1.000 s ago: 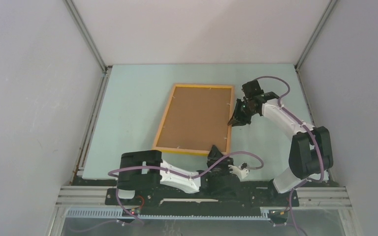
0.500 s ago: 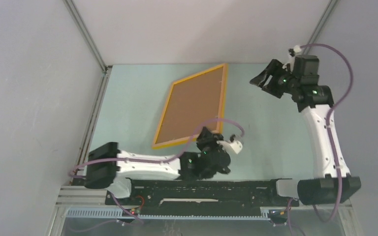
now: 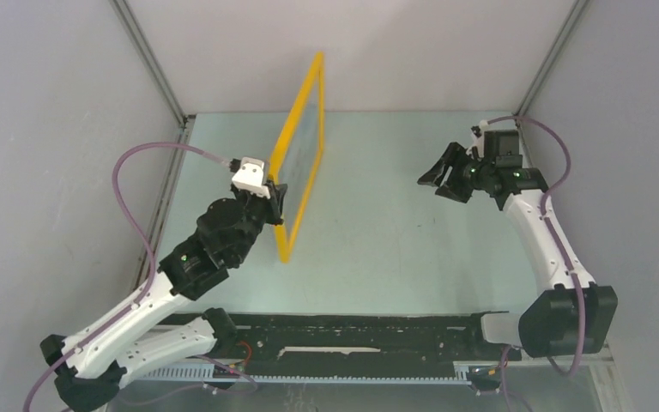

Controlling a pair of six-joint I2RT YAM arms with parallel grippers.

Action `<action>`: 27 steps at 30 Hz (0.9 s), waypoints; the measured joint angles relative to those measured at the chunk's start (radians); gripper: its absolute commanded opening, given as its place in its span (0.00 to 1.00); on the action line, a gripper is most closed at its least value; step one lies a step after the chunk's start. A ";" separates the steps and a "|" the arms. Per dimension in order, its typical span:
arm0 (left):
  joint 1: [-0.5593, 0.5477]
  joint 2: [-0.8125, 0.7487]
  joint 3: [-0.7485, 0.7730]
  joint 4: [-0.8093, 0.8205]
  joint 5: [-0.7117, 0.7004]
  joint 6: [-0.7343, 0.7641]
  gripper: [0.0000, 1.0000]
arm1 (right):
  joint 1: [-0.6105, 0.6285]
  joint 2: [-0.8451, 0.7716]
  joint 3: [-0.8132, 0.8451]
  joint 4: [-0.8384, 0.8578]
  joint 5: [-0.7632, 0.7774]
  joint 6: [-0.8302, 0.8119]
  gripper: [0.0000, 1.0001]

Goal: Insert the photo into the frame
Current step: Turn over the photo frame at the center of the board.

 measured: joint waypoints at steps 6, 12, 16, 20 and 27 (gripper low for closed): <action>0.124 -0.079 -0.128 0.056 0.210 -0.156 0.00 | 0.107 0.075 -0.022 0.072 0.000 0.007 0.68; 0.278 -0.114 -0.196 0.107 0.410 -0.323 0.00 | 0.204 0.170 -0.047 0.146 0.001 0.003 0.67; 0.420 -0.126 -0.238 0.140 0.576 -0.446 0.00 | 0.195 0.241 -0.053 0.185 -0.008 0.000 0.67; 0.571 -0.121 -0.296 0.204 0.737 -0.581 0.00 | 0.175 0.290 -0.055 0.224 -0.024 0.000 0.67; 0.750 -0.137 -0.489 0.355 0.884 -0.827 0.00 | 0.177 0.371 -0.055 0.246 -0.040 0.000 0.66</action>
